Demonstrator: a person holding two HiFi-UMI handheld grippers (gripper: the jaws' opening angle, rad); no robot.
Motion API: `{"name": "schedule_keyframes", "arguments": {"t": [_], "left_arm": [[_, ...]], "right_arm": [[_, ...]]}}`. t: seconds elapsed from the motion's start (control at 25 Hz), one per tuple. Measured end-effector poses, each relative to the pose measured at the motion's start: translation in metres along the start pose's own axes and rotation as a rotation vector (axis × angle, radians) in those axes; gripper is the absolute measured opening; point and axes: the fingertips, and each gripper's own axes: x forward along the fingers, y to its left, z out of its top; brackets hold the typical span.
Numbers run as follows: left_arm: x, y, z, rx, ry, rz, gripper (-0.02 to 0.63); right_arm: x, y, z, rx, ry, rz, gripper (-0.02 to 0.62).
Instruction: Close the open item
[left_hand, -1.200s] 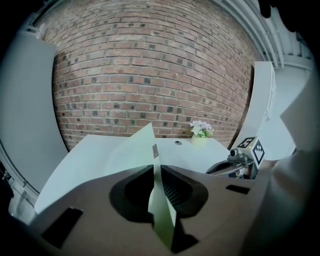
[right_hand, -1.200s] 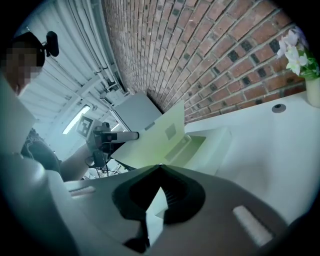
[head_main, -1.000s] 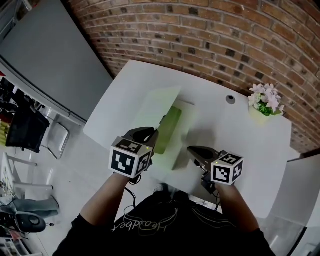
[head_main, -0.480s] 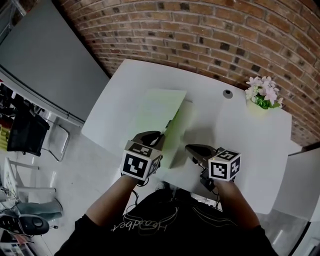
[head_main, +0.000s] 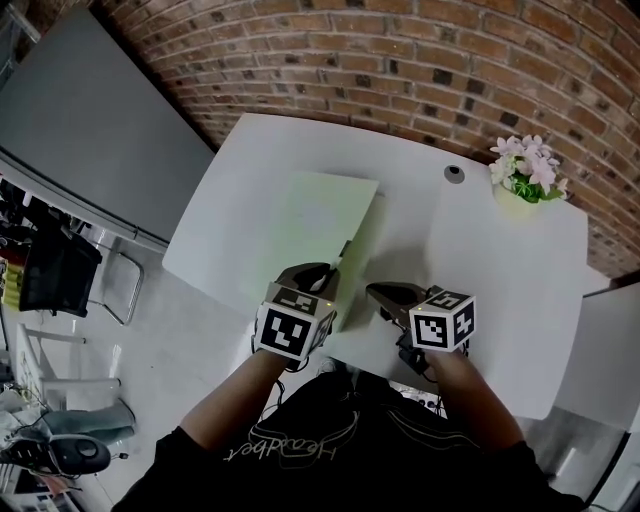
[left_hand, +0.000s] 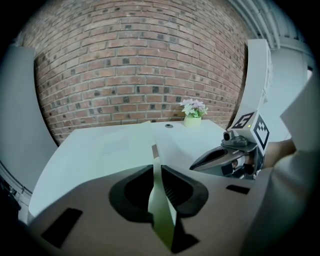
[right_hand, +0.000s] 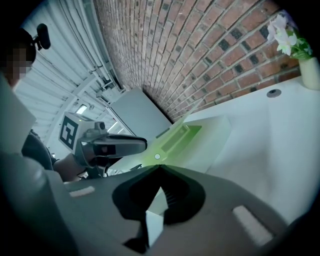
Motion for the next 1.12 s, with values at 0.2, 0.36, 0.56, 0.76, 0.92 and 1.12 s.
{"name": "schedule_keyframes", "arguments": {"t": [0.2, 0.36, 0.56, 0.76, 0.92, 1.12], "left_arm": [[0.009, -0.007, -0.007, 0.006, 0.014, -0.011, 0.041], [0.015, -0.009, -0.014, 0.006, 0.028, -0.028, 0.043], [0.025, -0.014, -0.022, 0.007, 0.051, -0.035, 0.043], [0.034, -0.02, -0.028, -0.003, 0.07, -0.047, 0.043], [0.043, -0.022, -0.031, -0.001, 0.074, -0.05, 0.043], [0.049, -0.024, -0.039, 0.01, 0.104, -0.03, 0.044]], "right_arm": [[0.006, -0.006, -0.007, 0.011, 0.01, -0.002, 0.003], [0.004, -0.009, -0.013, 0.03, 0.004, -0.016, 0.003], [-0.004, -0.014, -0.018, 0.049, -0.007, -0.028, 0.003], [-0.013, -0.019, -0.022, 0.065, -0.024, -0.042, 0.003], [-0.019, -0.022, -0.024, 0.075, -0.037, -0.05, 0.003], [-0.025, -0.025, -0.025, 0.084, -0.047, -0.06, 0.003]]}}
